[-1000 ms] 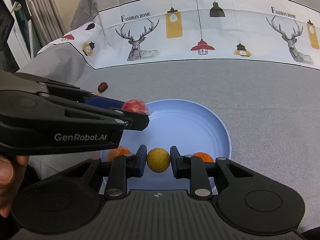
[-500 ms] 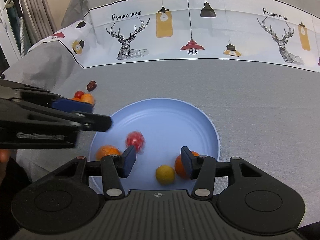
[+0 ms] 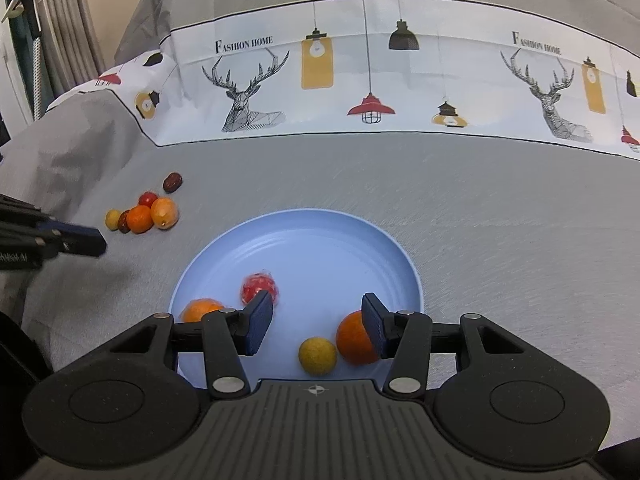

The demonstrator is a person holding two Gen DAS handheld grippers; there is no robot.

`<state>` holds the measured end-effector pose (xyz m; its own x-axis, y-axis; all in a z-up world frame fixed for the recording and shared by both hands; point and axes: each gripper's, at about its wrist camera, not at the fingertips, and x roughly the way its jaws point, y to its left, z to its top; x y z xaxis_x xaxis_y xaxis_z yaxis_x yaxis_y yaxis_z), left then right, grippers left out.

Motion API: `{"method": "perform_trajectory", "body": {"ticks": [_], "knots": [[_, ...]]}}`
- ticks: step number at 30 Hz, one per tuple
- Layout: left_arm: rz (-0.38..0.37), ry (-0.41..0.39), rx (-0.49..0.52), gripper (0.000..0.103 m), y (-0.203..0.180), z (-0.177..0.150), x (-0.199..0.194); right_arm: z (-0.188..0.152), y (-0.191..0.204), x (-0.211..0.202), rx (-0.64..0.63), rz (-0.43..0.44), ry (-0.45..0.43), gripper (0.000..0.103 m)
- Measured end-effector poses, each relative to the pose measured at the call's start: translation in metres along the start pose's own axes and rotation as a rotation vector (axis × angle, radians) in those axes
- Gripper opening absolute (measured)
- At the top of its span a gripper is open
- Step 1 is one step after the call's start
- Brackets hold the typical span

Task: Organize fruits
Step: 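Move both tools to the fruit pile and grasp a mandarin with the right tool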

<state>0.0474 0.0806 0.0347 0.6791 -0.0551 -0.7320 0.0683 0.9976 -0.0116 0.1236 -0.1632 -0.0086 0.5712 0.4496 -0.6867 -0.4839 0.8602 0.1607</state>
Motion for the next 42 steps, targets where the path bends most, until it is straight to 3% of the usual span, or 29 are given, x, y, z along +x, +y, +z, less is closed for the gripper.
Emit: {"method": "perform_trajectory", "body": {"ticks": [4, 6, 20, 28, 36, 42], "knots": [[0.002, -0.005, -0.161, 0.007, 0.023, -0.002, 0.001, 0.0, 0.003, -0.002, -0.009, 0.005, 0.003, 0.052], [-0.008, -0.007, -0.194, 0.007, 0.027, -0.002, 0.001, 0.0, 0.006, -0.002, -0.018, -0.001, 0.006, 0.052], [-0.053, -0.029, -0.236, 0.007, 0.033, -0.004, -0.003, 0.013, 0.036, -0.017, -0.043, 0.002, -0.029, 0.051], [-0.078, -0.039, -0.263, 0.007, 0.038, -0.004, -0.004, 0.021, 0.066, -0.028, -0.107, 0.083, -0.056, 0.02], [-0.078, -0.064, -0.283, 0.007, 0.041, -0.005, -0.009, 0.044, 0.088, -0.025, -0.114, 0.156, -0.067, 0.018], [-0.059, -0.07, -0.262, 0.007, 0.037, -0.005, -0.009, 0.079, 0.115, 0.009, -0.159, 0.228, -0.069, 0.019]]}}
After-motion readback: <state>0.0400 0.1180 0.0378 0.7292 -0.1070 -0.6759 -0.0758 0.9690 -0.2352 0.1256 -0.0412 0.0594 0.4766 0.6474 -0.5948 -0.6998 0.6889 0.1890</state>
